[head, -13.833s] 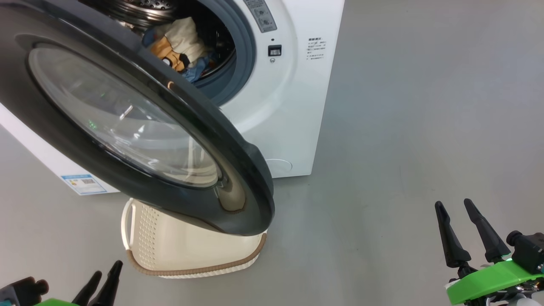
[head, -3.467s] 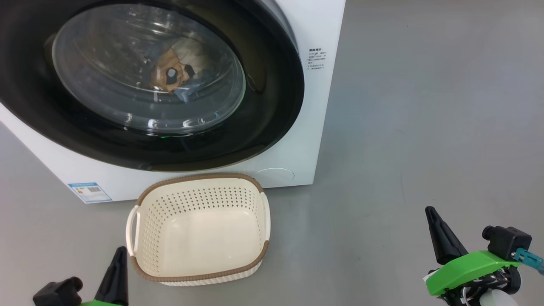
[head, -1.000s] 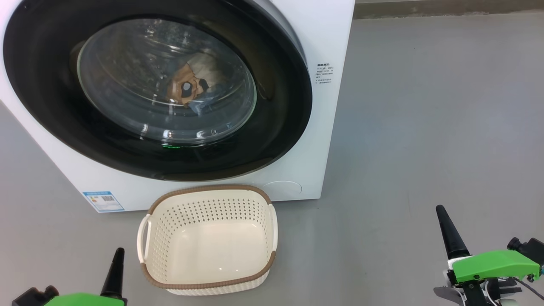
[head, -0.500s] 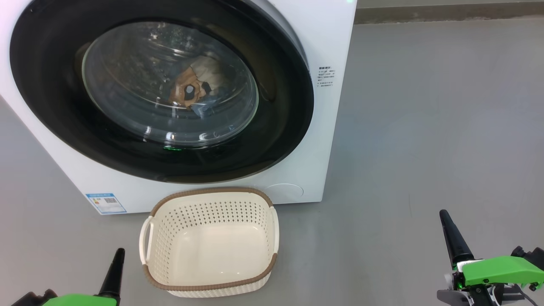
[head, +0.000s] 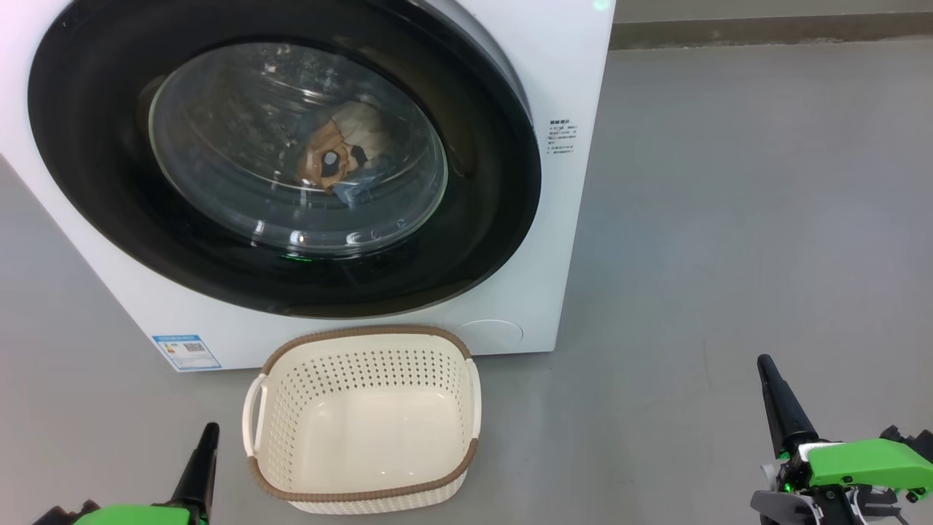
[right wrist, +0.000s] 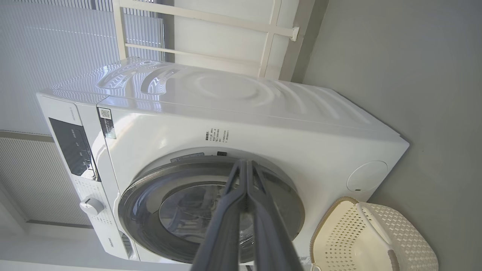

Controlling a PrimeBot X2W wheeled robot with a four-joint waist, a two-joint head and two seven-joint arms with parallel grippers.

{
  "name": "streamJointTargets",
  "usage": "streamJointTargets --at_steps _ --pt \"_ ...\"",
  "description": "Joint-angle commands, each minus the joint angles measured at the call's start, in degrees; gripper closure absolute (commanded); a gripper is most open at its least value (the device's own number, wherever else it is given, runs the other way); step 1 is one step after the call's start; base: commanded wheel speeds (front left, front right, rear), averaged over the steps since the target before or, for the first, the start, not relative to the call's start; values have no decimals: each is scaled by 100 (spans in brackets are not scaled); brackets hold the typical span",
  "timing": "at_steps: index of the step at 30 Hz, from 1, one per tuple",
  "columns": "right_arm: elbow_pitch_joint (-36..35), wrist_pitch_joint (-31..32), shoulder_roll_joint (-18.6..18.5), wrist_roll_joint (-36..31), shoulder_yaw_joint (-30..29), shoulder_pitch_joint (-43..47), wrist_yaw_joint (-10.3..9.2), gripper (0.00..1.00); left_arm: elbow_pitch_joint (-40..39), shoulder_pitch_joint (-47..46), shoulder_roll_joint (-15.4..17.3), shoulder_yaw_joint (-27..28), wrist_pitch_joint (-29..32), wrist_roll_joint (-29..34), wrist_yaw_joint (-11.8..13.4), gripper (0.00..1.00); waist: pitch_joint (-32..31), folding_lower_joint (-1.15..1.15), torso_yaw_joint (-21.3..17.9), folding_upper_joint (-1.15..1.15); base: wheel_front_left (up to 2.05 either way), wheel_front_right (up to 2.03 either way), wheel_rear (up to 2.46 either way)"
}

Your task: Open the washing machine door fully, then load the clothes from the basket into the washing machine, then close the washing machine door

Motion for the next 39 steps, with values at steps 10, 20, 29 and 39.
streamJointTargets --at_steps 10,20,29,39 --pt "-276 210 69 596 6 44 9 100 -167 -329 12 303 205 -631 -15 100 -51 0 24 0 0 0 0" --pt "-295 251 88 705 -17 53 9 100 -169 -337 -6 331 249 -742 -15 100 -62 0 30 0 0 0 0" --pt "-295 252 89 703 -19 53 9 100 -169 -337 -10 337 254 -737 -15 100 -62 0 30 0 0 0 0" --pt "-295 254 91 701 -21 53 9 100 -169 -338 -15 345 259 -731 -15 100 -62 0 30 0 0 0 0"
